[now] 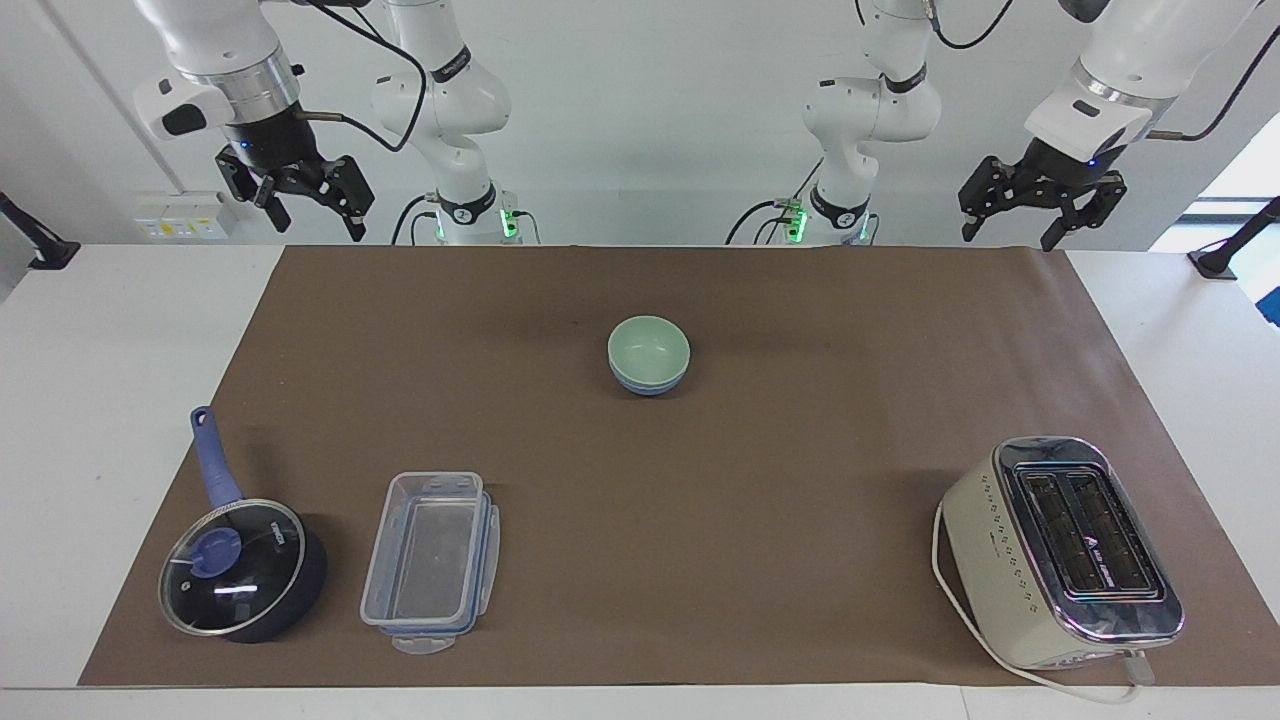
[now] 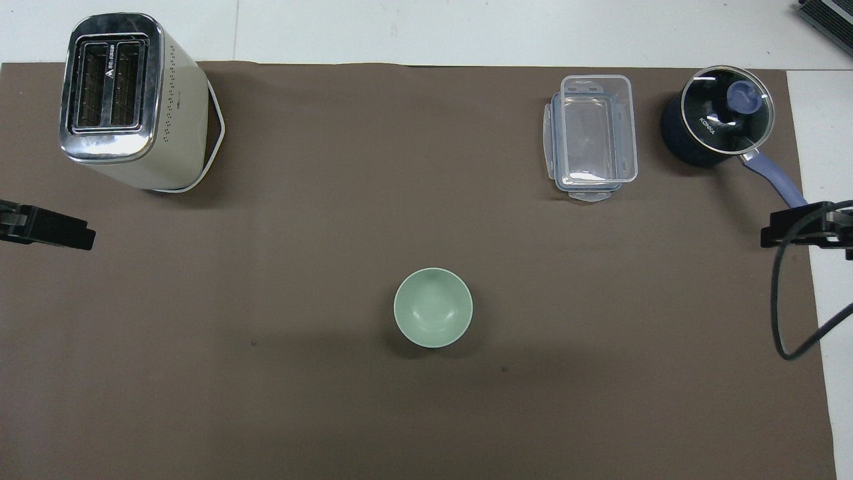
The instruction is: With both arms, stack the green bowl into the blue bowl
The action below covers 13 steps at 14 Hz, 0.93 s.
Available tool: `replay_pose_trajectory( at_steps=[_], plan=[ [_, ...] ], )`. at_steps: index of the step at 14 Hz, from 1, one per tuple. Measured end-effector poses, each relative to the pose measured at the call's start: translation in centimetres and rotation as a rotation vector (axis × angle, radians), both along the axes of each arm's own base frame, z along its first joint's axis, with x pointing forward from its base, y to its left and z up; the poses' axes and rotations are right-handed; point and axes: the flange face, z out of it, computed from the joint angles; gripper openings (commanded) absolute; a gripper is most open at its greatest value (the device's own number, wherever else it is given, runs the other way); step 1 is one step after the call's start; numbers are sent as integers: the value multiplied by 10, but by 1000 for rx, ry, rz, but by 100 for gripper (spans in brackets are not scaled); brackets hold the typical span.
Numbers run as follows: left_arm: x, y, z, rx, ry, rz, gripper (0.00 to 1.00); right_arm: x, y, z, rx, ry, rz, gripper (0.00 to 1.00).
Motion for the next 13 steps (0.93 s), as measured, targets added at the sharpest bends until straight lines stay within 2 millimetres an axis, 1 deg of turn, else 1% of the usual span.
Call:
replay_pose_trajectory(
  at_steps=[2, 3, 13],
  plan=[
    [0, 0, 0, 0, 0, 0, 100, -4, -10, 4, 2, 8, -4, 100],
    [0, 0, 0, 0, 0, 0, 100, -4, -12, 5, 2, 6, -6, 100],
    [0, 0, 0, 0, 0, 0, 100, -3, 0, 7, 1, -1, 17, 100]
  ],
)
